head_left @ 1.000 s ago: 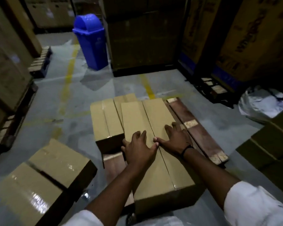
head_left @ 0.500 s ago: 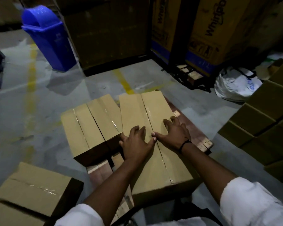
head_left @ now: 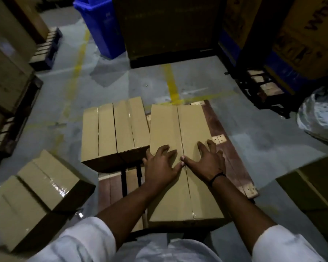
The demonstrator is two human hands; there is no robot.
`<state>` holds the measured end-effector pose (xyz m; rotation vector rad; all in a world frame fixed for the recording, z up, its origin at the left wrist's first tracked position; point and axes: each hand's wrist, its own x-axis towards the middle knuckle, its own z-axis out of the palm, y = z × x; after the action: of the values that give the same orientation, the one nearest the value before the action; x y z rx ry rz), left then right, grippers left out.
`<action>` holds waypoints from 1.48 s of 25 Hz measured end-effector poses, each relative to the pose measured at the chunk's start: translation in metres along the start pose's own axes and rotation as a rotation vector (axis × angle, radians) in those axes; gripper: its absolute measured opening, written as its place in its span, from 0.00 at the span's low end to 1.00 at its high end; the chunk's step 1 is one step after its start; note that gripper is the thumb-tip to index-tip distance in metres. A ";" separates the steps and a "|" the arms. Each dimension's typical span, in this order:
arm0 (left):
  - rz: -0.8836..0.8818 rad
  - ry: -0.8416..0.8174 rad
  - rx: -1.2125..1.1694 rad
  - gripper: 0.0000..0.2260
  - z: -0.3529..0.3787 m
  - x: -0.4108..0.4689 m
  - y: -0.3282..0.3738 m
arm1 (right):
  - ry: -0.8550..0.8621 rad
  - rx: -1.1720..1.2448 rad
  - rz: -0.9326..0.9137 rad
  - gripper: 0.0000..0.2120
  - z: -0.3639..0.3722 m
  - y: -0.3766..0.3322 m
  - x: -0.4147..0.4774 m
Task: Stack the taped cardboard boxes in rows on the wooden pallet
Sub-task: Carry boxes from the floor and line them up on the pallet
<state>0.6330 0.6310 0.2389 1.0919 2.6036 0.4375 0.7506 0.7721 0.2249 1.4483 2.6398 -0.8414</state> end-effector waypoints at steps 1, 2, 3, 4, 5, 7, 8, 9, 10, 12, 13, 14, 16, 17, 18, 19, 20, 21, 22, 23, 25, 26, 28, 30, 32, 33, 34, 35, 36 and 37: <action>-0.022 0.005 -0.002 0.30 0.006 0.005 0.010 | -0.010 -0.007 -0.019 0.49 -0.005 0.009 0.010; -0.043 0.008 -0.008 0.29 0.011 0.009 0.018 | -0.013 -0.021 -0.033 0.49 -0.009 0.016 0.019; -0.059 0.010 -0.019 0.30 0.015 0.012 0.025 | -0.016 -0.031 -0.041 0.50 -0.012 0.021 0.027; -0.069 0.007 -0.034 0.30 0.020 0.015 0.030 | -0.022 -0.036 -0.048 0.50 -0.014 0.027 0.034; -0.072 0.004 -0.051 0.30 0.024 0.017 0.034 | -0.023 -0.041 -0.053 0.50 -0.016 0.031 0.040; -0.084 0.004 -0.068 0.30 0.034 0.024 0.038 | -0.023 -0.053 -0.057 0.50 -0.016 0.039 0.050; -0.090 0.004 -0.069 0.31 0.038 0.028 0.039 | -0.028 -0.058 -0.055 0.49 -0.015 0.043 0.053; -0.099 -0.003 -0.072 0.31 0.044 0.033 0.039 | -0.044 -0.058 -0.048 0.49 -0.011 0.047 0.058; -0.101 -0.014 -0.080 0.31 0.049 0.035 0.039 | -0.056 -0.057 -0.046 0.49 -0.007 0.050 0.060; -0.111 -0.040 -0.100 0.31 0.060 0.040 0.035 | -0.073 -0.073 -0.045 0.48 0.004 0.055 0.068; -0.118 -0.047 -0.109 0.31 0.067 0.044 0.031 | -0.079 -0.084 -0.041 0.48 0.012 0.056 0.074; -0.123 -0.054 -0.113 0.31 0.075 0.049 0.024 | -0.091 -0.094 -0.036 0.48 0.022 0.057 0.080; -0.139 -0.071 -0.126 0.31 0.093 0.058 0.005 | -0.125 -0.120 -0.045 0.48 0.046 0.056 0.095; -0.149 -0.086 -0.133 0.31 0.101 0.063 -0.006 | -0.142 -0.137 -0.050 0.48 0.058 0.055 0.103; -0.155 -0.102 -0.137 0.31 0.108 0.070 -0.016 | -0.146 -0.152 -0.054 0.48 0.069 0.054 0.110; -0.155 -0.122 -0.138 0.31 0.115 0.079 -0.027 | -0.146 -0.168 -0.058 0.47 0.082 0.052 0.119; -0.145 -0.149 -0.136 0.32 0.122 0.086 -0.038 | -0.143 -0.188 -0.064 0.47 0.094 0.051 0.127; -0.133 -0.176 -0.133 0.32 0.130 0.097 -0.052 | -0.149 -0.209 -0.067 0.47 0.110 0.050 0.140; -0.122 -0.198 -0.133 0.33 0.139 0.108 -0.064 | -0.151 -0.222 -0.069 0.47 0.125 0.050 0.154; -0.113 -0.216 -0.140 0.34 0.148 0.122 -0.077 | -0.147 -0.229 -0.075 0.47 0.139 0.051 0.169; -0.105 -0.248 -0.168 0.37 0.164 0.150 -0.101 | -0.128 -0.220 -0.079 0.47 0.169 0.052 0.201; -0.096 -0.251 -0.186 0.39 0.173 0.167 -0.114 | -0.110 -0.206 -0.091 0.47 0.187 0.051 0.222; -0.082 -0.254 -0.198 0.42 0.191 0.200 -0.137 | -0.064 -0.171 -0.102 0.45 0.218 0.050 0.257; -0.047 -0.255 -0.176 0.44 0.209 0.233 -0.157 | -0.020 -0.154 -0.110 0.44 0.247 0.052 0.288; 0.007 -0.278 -0.163 0.45 0.230 0.268 -0.181 | 0.028 -0.129 -0.121 0.42 0.273 0.054 0.322; 0.022 -0.306 -0.141 0.45 0.240 0.285 -0.193 | 0.034 -0.121 -0.130 0.42 0.283 0.055 0.339; 0.018 -0.353 -0.088 0.46 0.250 0.302 -0.203 | 0.011 -0.122 -0.149 0.41 0.292 0.056 0.353; -0.006 -0.416 -0.003 0.47 0.260 0.315 -0.211 | -0.050 -0.133 -0.183 0.40 0.301 0.058 0.364; -0.046 -0.485 0.103 0.49 0.271 0.324 -0.219 | -0.138 -0.152 -0.219 0.39 0.310 0.062 0.373; -0.083 -0.537 0.200 0.50 0.280 0.328 -0.224 | -0.217 -0.174 -0.241 0.40 0.317 0.067 0.376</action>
<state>0.3725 0.7654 -0.1485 0.9864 2.2277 -0.1294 0.5141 0.9471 -0.1750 0.9551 2.6744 -0.7136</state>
